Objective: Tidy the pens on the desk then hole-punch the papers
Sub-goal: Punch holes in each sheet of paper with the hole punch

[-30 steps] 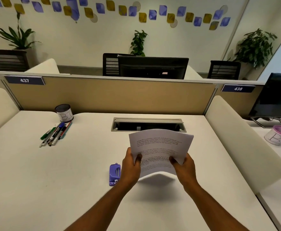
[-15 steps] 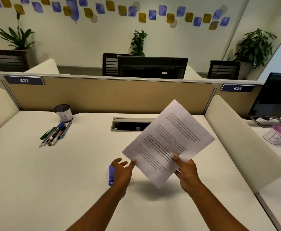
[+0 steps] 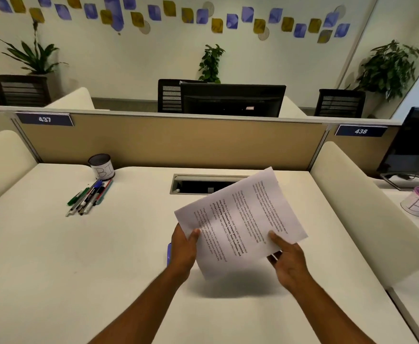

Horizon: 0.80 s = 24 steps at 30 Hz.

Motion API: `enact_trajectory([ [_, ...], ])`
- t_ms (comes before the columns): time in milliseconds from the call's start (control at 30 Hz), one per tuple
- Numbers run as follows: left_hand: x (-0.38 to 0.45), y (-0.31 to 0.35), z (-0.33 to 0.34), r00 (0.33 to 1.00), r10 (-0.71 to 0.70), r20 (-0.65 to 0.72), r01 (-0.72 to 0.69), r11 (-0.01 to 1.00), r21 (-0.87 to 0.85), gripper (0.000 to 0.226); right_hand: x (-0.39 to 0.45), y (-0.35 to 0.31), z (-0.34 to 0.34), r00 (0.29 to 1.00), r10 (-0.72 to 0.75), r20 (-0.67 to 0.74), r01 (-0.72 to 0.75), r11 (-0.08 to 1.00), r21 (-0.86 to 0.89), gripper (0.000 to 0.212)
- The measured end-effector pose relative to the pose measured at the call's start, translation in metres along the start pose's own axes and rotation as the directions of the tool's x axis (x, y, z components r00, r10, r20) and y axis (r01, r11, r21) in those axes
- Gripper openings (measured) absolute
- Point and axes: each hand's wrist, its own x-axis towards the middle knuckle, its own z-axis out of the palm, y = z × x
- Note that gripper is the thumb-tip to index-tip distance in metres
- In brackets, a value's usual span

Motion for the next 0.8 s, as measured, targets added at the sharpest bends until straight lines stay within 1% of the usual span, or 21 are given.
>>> enact_trajectory([
  [67,0.003,0.000,-0.004,1.000,0.019,-0.025,-0.018,0.999,0.042,0.033,0.007,-0.014,-0.009,0.998,-0.025,-0.050,0.025,1.000,-0.001,0.046],
  [133,0.005,-0.001,-0.006,0.998,0.050,-0.033,-0.047,0.996,0.073,0.031,0.013,-0.026,-0.017,0.997,-0.059,-0.051,0.055,0.996,-0.071,0.037],
  [200,0.005,0.000,-0.006,0.996,0.080,-0.037,-0.075,0.991,0.109,0.030,0.015,-0.034,-0.022,0.993,-0.109,-0.035,0.101,0.980,-0.173,0.034],
  [267,0.006,0.001,-0.005,0.994,0.098,-0.045,-0.090,0.986,0.142,0.030,0.015,-0.037,-0.026,0.984,-0.176,-0.002,0.166,0.935,-0.314,0.031],
  [333,0.007,0.001,-0.005,0.992,0.111,-0.054,-0.099,0.978,0.181,0.029,0.015,-0.038,-0.029,0.973,-0.226,0.041,0.220,0.865,-0.451,0.027],
  [400,0.008,0.000,-0.005,0.990,0.123,-0.064,-0.107,0.973,0.206,0.028,0.016,-0.035,-0.029,0.967,-0.244,0.075,0.246,0.814,-0.527,0.029],
  [533,0.006,-0.003,-0.004,0.986,0.156,-0.062,-0.137,0.960,0.243,0.023,0.013,-0.026,-0.021,0.959,-0.252,0.129,0.279,0.767,-0.578,0.047],
  [600,0.004,-0.004,-0.003,0.984,0.171,-0.054,-0.151,0.952,0.266,0.020,0.010,-0.021,-0.016,0.949,-0.282,0.142,0.310,0.748,-0.587,0.042],
  [700,0.001,-0.002,0.000,0.983,0.179,-0.051,-0.159,0.950,0.271,0.023,0.006,-0.016,-0.011,0.936,-0.338,0.101,0.336,0.763,-0.552,0.029],
  [800,-0.002,0.001,0.003,0.984,0.173,-0.048,-0.154,0.951,0.266,0.030,0.003,-0.012,-0.011,0.922,-0.381,0.066,0.356,0.770,-0.530,0.030],
])
